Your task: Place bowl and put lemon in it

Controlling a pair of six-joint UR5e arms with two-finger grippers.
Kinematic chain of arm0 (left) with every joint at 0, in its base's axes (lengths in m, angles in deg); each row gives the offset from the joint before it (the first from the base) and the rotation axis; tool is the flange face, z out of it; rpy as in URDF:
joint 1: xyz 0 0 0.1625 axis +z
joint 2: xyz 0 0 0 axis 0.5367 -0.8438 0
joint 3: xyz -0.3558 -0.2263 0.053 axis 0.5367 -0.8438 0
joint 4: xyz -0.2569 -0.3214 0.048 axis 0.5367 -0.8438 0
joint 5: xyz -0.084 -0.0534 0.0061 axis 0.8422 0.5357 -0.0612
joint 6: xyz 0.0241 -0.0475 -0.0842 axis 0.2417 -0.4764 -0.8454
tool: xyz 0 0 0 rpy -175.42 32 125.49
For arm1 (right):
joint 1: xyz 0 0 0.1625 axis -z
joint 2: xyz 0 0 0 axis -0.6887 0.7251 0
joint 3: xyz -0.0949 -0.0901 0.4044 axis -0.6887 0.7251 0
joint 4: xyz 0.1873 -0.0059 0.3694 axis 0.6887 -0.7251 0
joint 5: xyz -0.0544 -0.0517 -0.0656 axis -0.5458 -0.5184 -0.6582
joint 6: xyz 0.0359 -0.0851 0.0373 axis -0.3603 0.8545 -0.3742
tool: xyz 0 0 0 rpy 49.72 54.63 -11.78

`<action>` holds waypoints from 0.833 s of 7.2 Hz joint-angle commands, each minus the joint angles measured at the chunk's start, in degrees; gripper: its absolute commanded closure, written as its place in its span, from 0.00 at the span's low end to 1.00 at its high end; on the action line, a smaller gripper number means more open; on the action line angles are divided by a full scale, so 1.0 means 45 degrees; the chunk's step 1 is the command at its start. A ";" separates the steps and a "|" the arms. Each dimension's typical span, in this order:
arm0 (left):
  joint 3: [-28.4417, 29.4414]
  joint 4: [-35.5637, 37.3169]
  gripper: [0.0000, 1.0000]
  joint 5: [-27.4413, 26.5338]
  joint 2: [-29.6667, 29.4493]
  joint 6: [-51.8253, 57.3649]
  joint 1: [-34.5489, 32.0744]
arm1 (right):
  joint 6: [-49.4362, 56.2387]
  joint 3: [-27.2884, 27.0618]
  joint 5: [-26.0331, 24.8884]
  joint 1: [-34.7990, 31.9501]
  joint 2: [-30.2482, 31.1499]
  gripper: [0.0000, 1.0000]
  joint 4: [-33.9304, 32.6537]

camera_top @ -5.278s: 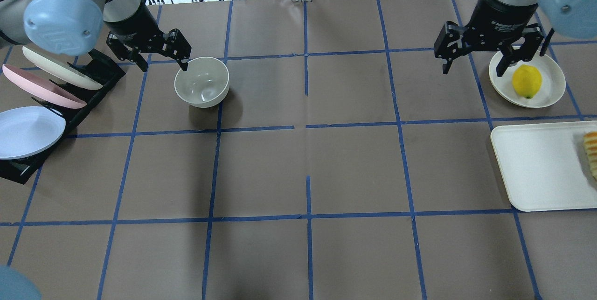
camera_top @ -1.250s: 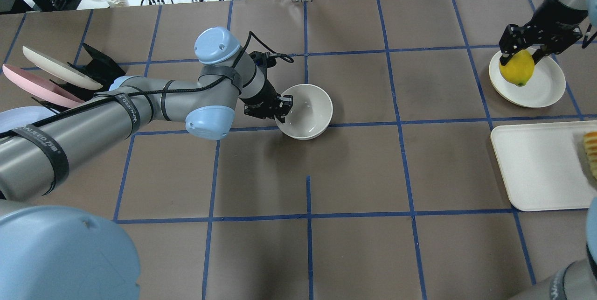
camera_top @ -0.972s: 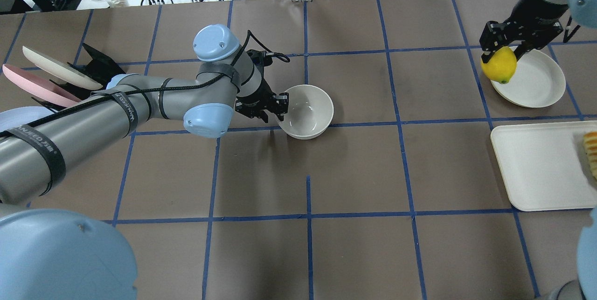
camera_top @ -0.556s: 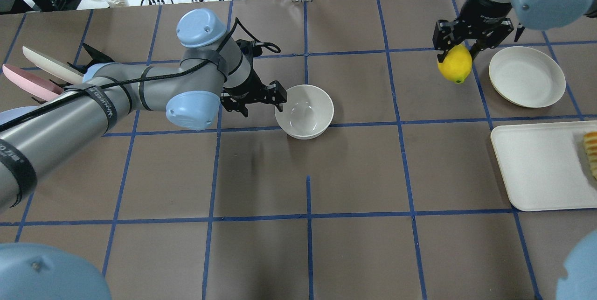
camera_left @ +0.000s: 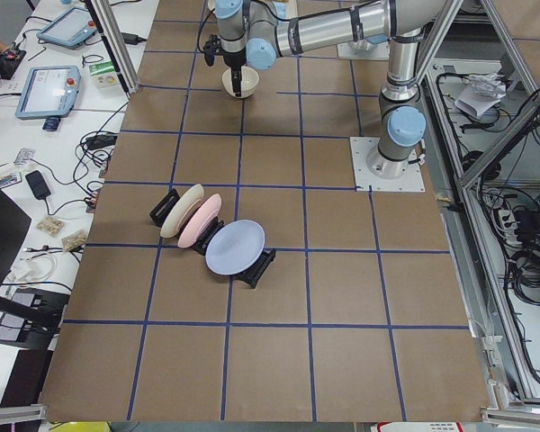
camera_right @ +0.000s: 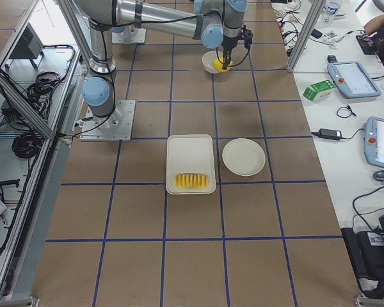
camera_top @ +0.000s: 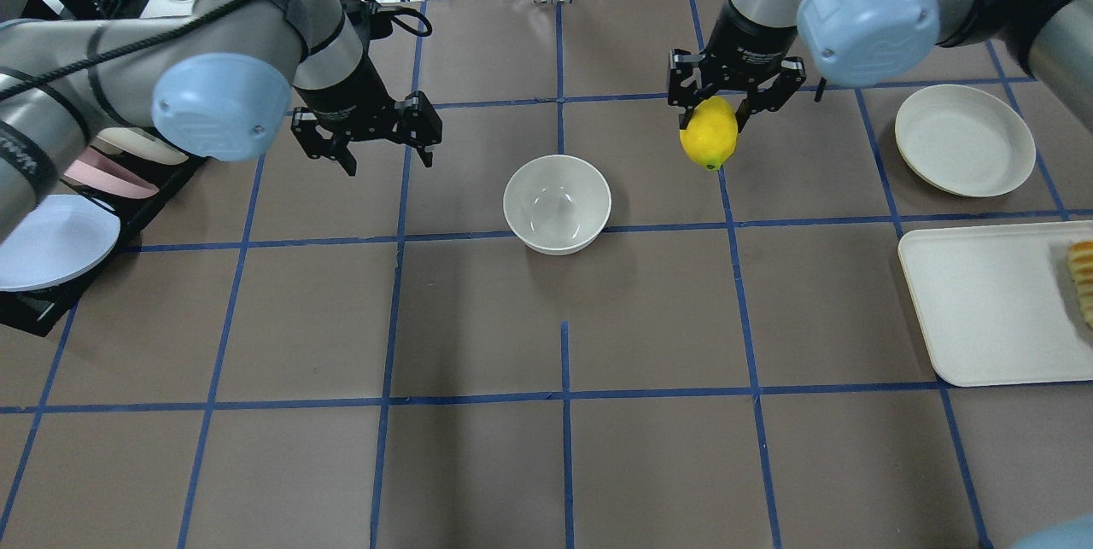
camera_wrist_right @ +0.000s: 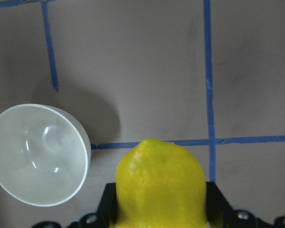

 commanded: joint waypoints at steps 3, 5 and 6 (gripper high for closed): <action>0.0901 -0.2219 0.00 -0.0737 0.1255 0.0630 0.0029 | -0.3629 -0.0008 0.0034 -0.2628 -0.1518 1.00 -0.2728; 0.1017 -0.2045 0.00 -0.0680 0.1256 0.0786 0.0241 | -0.4087 -0.0027 0.0032 -0.3043 -0.2242 1.00 -0.3008; 0.1173 -0.2140 0.00 -0.0738 0.1314 0.0805 0.0263 | -0.4106 -0.0085 0.0052 -0.3102 -0.2516 1.00 -0.3105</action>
